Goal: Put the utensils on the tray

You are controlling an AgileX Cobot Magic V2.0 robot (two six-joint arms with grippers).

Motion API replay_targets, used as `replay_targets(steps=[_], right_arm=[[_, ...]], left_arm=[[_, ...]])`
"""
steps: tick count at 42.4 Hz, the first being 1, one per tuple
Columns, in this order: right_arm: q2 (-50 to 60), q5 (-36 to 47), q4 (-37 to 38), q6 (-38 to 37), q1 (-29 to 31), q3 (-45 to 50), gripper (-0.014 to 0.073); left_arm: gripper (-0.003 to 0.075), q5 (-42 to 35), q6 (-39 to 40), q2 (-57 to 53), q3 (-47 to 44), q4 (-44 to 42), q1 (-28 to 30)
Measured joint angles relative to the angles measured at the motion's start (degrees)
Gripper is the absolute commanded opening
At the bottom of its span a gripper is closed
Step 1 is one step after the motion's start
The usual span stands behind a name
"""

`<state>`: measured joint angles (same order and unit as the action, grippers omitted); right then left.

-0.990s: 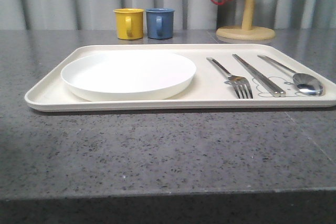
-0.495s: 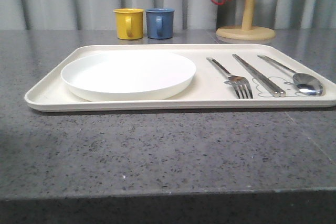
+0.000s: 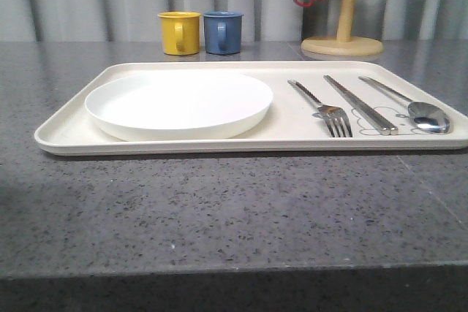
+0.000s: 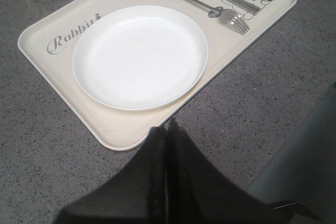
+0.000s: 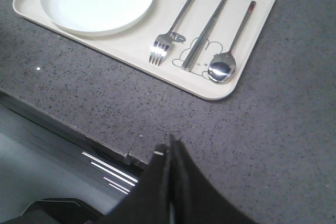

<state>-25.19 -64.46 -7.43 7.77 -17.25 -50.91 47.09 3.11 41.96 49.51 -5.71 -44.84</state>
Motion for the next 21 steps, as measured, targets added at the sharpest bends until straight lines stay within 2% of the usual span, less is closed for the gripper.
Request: replay_targets(steps=[21], right_arm=[[0.00,-0.03,0.00,0.00,0.00,0.00,-0.0067]], left_arm=[[-0.0020,-0.09,-0.04,-0.54,0.00,-0.66,-0.09]])
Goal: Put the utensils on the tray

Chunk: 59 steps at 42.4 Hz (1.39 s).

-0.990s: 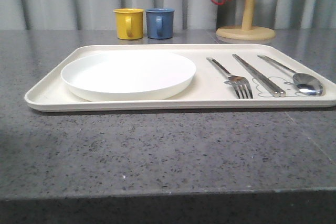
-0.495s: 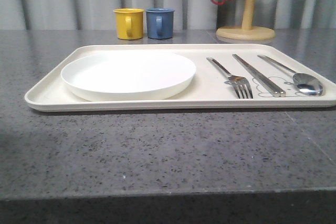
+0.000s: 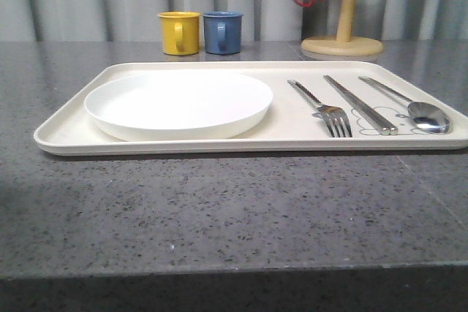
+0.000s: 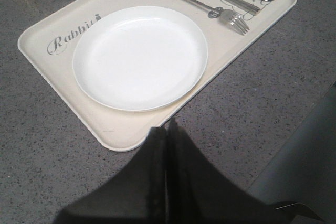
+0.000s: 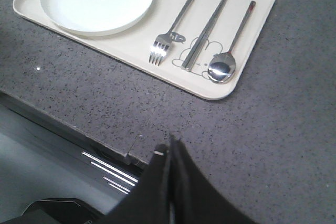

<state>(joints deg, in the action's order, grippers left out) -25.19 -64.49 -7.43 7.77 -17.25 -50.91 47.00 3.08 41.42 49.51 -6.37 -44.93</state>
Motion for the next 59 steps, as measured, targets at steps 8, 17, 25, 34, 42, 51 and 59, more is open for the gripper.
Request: replay_targets(steps=[8,17,25,34,42,51,59], right_arm=[[0.00,-0.10,0.00,0.00,0.00,0.00,-0.0067],[0.00,-0.10,0.00,0.00,0.00,0.00,-0.0067],[0.00,-0.10,0.00,0.00,0.00,0.00,-0.0067],[0.00,-0.10,0.00,0.00,0.00,0.00,-0.0067],[0.00,-0.10,0.00,0.00,0.00,0.00,-0.0067],[0.00,-0.10,0.00,0.00,0.00,0.00,-0.0067],[0.00,-0.10,0.00,0.00,0.00,0.00,-0.0067]], left_arm=[[-0.0020,-0.04,0.00,-4.52,-0.49,-6.67,4.40],[-0.0020,-0.04,0.00,-10.85,-0.49,-7.54,17.33],[-0.0020,-0.04,0.00,-16.16,-0.56,-7.62,29.81],[-0.0020,-8.16,0.00,-23.31,-7.77,-2.68,41.35],[-0.0020,-19.32,0.00,-29.97,-23.25,3.71,47.01],[-0.0020,-35.30,0.00,-37.09,-41.93,8.95,47.67],[-0.0020,-46.09,0.00,-41.73,-49.70,9.29,47.67]])
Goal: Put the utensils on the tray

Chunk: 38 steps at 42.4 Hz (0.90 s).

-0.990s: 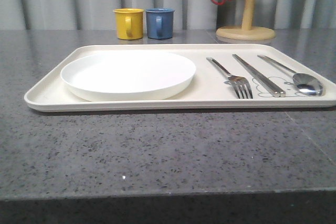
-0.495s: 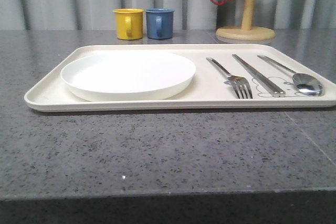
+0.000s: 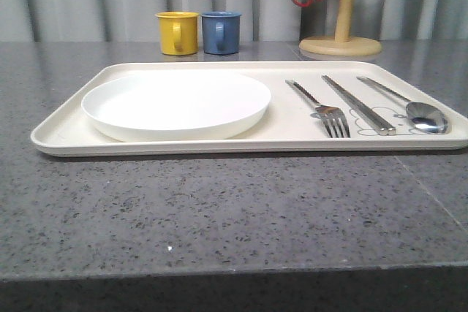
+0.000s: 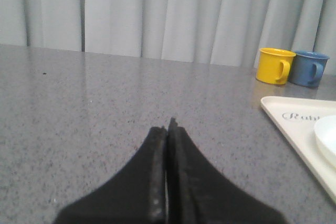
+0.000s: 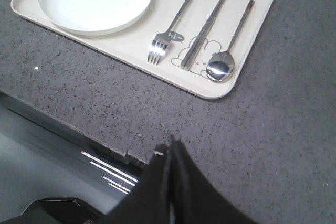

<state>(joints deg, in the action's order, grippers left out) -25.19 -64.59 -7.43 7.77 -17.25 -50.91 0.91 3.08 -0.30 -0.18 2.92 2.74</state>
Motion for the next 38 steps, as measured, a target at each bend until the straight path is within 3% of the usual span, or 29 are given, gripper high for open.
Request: replay_targets(steps=[38], right_arm=[[0.00,-0.02,-0.14,0.00,0.00,0.00,-0.0067]], left_arm=[[-0.0020,-2.50,0.00,0.01,0.00,-3.94,-3.46]])
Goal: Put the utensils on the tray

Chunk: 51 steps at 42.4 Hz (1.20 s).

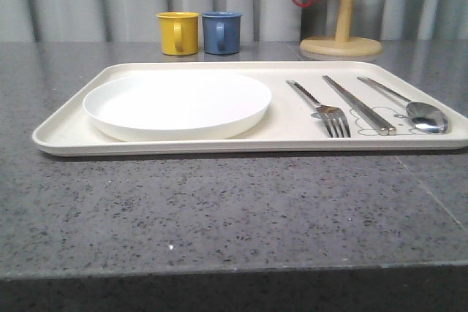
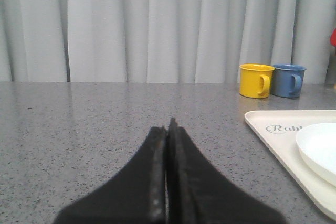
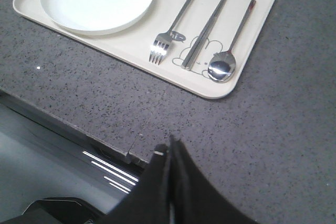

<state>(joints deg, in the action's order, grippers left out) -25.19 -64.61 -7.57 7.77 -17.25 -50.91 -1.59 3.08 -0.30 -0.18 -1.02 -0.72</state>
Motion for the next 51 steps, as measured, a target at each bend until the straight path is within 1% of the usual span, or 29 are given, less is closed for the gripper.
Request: replay_targets(steps=[35,37,42,47,48,51], right_arm=[[0.17,-0.10,0.00,0.00,0.00,0.12,-0.0067],[0.68,0.79,0.00,0.00,0.00,0.73,-0.0067],[4.83,7.50,0.63,0.00,1.94,5.58,-0.0067],[10.05,19.03,0.75,0.00,6.61,14.01,-0.0067],[11.25,22.76,0.75,0.00,7.80,17.13,-0.0067],[14.02,30.27,0.75,0.00,10.63,23.54,-0.0067]], left_arm=[[-0.0020,0.00,0.00,0.00,0.00,-0.09,0.00],[-0.0020,0.00,0.00,0.00,0.00,-0.09,0.00],[-0.0020,0.00,0.00,0.00,0.00,-0.09,0.00],[-0.0020,0.00,0.00,0.00,0.00,-0.09,0.00],[-0.0020,0.00,0.00,0.00,0.00,-0.09,0.00],[-0.0020,0.00,0.00,0.00,0.00,-0.09,0.00]])
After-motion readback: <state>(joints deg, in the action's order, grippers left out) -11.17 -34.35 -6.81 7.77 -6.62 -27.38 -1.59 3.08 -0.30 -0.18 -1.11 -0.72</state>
